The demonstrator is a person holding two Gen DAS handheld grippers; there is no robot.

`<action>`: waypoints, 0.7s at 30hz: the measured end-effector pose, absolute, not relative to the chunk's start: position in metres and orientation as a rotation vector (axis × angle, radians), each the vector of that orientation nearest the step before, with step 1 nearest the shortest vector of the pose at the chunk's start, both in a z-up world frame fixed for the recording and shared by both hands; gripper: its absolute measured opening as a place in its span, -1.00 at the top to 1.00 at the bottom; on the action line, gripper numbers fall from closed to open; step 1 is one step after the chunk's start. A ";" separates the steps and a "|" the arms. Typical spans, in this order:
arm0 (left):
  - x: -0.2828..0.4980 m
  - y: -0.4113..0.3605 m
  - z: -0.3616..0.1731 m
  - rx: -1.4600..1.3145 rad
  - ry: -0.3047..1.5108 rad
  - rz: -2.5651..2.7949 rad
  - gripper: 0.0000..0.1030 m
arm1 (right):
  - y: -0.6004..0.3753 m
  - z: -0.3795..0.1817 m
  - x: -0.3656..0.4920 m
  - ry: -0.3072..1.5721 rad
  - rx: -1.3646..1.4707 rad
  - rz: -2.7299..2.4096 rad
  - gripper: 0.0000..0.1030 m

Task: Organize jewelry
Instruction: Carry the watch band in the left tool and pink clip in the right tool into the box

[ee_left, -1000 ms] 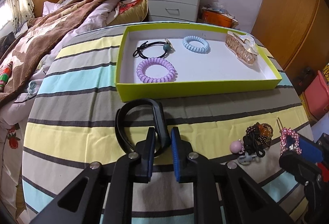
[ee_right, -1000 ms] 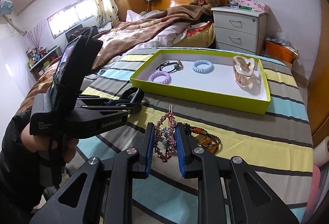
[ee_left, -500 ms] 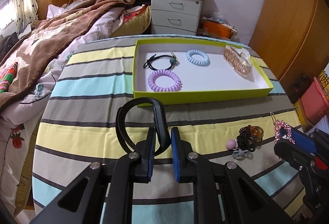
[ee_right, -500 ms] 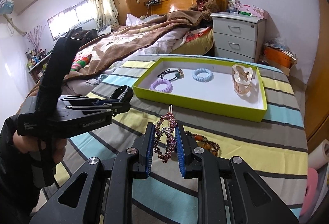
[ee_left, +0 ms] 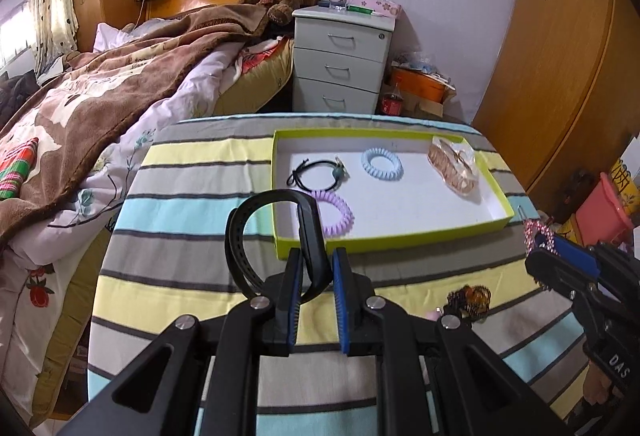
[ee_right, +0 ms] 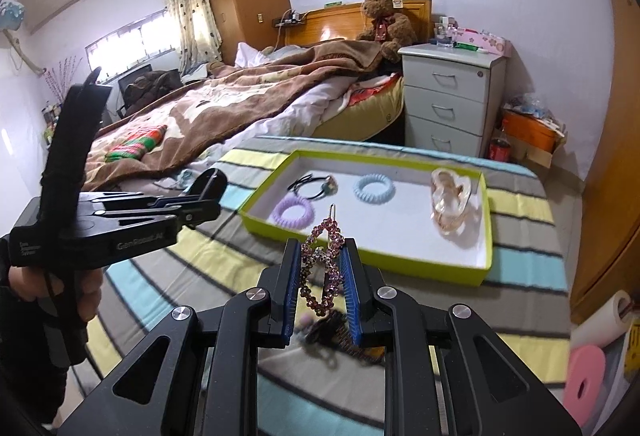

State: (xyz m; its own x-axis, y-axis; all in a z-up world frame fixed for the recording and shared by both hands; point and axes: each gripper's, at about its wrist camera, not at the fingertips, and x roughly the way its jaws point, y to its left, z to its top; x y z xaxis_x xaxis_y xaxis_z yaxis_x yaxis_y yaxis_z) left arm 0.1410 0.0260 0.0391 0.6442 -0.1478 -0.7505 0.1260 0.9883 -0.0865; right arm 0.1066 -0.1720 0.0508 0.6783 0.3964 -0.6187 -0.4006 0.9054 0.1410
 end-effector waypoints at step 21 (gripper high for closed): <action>0.227 0.020 0.031 -0.050 0.901 -0.206 0.70 | -0.161 0.020 0.193 0.807 -0.007 0.398 0.59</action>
